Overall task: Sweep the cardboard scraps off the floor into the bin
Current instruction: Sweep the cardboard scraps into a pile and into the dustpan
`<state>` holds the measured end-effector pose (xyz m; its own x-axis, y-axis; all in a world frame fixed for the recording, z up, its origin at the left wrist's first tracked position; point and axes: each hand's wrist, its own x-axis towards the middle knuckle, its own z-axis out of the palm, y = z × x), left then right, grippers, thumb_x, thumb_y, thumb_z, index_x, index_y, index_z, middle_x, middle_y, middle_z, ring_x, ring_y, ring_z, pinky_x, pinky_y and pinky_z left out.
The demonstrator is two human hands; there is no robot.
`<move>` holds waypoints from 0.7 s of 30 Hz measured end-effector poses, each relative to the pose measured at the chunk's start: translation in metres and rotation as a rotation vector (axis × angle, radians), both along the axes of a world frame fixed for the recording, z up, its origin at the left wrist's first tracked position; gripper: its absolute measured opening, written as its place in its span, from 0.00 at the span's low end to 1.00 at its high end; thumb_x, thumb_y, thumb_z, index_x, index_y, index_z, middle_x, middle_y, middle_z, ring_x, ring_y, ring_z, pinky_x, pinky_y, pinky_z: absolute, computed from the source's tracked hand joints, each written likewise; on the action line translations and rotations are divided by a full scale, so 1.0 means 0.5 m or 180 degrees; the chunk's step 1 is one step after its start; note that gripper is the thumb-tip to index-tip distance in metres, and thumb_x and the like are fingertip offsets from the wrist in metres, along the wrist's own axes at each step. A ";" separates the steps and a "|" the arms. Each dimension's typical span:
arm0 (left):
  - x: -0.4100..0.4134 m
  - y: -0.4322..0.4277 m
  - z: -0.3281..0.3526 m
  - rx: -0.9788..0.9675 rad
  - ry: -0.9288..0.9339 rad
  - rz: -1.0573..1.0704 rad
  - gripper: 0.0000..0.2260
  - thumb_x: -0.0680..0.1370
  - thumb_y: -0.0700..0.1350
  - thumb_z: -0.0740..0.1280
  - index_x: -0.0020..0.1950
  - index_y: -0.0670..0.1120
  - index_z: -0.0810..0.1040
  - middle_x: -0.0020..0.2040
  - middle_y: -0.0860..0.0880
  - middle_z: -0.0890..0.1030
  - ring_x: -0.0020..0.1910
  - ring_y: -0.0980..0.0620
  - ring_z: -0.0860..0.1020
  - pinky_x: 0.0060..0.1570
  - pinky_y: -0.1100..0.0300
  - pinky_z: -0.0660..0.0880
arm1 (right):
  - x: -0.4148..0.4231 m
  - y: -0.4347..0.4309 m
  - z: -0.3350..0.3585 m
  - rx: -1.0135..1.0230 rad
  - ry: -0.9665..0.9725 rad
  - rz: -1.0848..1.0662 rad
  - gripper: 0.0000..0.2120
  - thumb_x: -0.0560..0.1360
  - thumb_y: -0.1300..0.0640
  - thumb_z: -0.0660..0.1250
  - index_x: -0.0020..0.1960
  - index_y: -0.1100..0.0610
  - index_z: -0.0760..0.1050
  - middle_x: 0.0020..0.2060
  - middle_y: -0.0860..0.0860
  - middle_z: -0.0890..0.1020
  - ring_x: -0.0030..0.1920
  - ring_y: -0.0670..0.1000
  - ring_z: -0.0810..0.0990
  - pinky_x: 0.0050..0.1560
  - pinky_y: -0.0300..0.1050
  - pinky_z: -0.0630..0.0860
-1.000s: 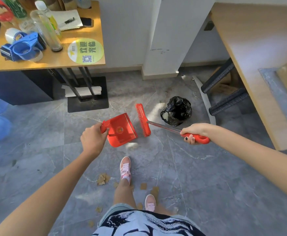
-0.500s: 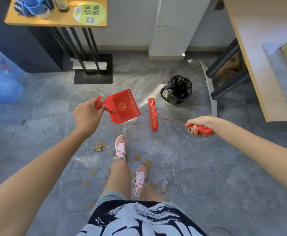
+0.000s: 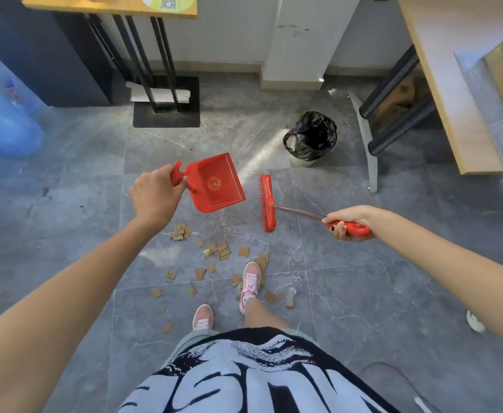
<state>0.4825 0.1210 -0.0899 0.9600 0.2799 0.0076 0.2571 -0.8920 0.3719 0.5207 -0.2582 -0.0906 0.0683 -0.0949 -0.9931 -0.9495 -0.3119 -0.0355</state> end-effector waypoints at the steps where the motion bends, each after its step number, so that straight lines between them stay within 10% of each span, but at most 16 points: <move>1: -0.024 0.013 -0.001 -0.0045 0.0007 -0.0003 0.15 0.77 0.54 0.66 0.46 0.42 0.80 0.36 0.41 0.81 0.37 0.38 0.79 0.35 0.52 0.73 | -0.024 0.016 0.000 -0.0020 -0.0001 -0.0035 0.11 0.79 0.60 0.61 0.38 0.60 0.66 0.23 0.51 0.68 0.13 0.44 0.65 0.13 0.30 0.62; 21: -0.354 0.174 -0.034 -0.0348 0.0266 0.0137 0.14 0.76 0.54 0.67 0.41 0.43 0.78 0.34 0.42 0.81 0.36 0.39 0.79 0.33 0.53 0.72 | -0.293 0.161 -0.007 -0.0077 0.0020 -0.0401 0.12 0.80 0.62 0.57 0.37 0.61 0.65 0.17 0.52 0.68 0.12 0.44 0.64 0.12 0.31 0.62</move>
